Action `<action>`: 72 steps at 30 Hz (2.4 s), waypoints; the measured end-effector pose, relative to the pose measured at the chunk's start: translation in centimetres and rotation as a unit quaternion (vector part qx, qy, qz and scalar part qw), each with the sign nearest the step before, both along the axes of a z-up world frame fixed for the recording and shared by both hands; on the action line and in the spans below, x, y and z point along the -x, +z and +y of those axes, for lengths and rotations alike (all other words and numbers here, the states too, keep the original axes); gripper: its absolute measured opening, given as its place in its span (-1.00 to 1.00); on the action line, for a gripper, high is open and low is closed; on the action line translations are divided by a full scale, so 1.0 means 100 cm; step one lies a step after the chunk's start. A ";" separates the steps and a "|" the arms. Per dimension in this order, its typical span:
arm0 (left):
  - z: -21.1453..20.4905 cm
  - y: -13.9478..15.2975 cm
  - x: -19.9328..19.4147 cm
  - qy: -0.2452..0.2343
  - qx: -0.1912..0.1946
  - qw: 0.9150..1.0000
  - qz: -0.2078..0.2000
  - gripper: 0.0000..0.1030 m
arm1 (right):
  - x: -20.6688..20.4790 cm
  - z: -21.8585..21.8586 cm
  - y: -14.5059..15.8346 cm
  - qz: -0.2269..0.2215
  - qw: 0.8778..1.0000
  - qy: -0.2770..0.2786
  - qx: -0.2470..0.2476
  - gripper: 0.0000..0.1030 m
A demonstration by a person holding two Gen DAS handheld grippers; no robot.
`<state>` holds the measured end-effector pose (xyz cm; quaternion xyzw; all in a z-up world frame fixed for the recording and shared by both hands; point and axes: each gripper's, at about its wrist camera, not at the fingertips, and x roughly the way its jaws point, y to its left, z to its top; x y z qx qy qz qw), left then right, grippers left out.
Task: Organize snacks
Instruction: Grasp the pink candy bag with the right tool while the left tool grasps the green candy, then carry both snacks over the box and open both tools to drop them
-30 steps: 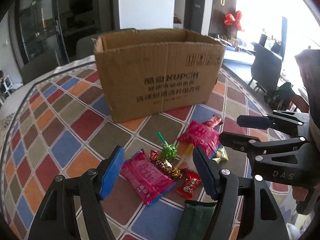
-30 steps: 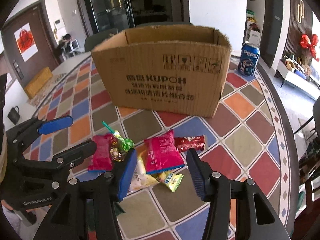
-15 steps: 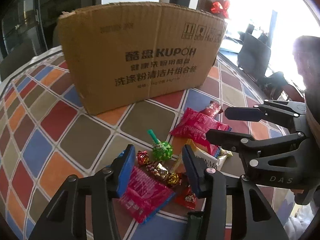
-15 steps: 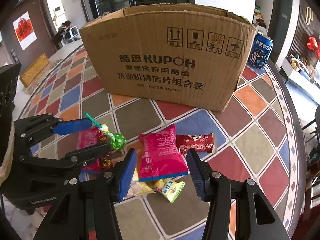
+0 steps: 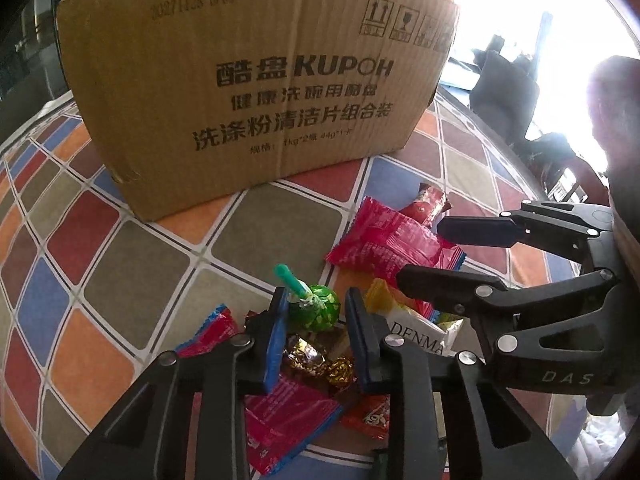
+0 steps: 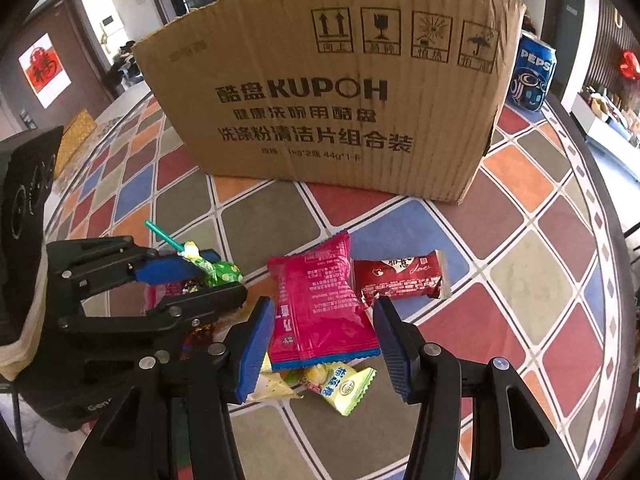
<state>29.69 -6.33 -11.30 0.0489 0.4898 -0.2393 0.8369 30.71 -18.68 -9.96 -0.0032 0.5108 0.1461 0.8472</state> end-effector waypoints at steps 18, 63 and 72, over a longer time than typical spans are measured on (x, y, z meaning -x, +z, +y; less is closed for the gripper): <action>0.006 0.008 0.000 0.033 0.008 0.999 -0.004 -0.50 | -0.012 -0.005 -0.014 0.022 0.999 -0.005 -0.027 -0.12; 0.015 0.172 0.040 0.086 0.032 0.975 -0.204 -0.50 | 0.034 -0.018 0.135 -0.175 0.980 -0.046 -0.086 -0.21; 0.013 0.197 0.016 0.094 0.033 0.969 -0.225 -0.50 | 0.018 -0.023 0.164 -0.205 0.973 -0.054 -0.091 -0.21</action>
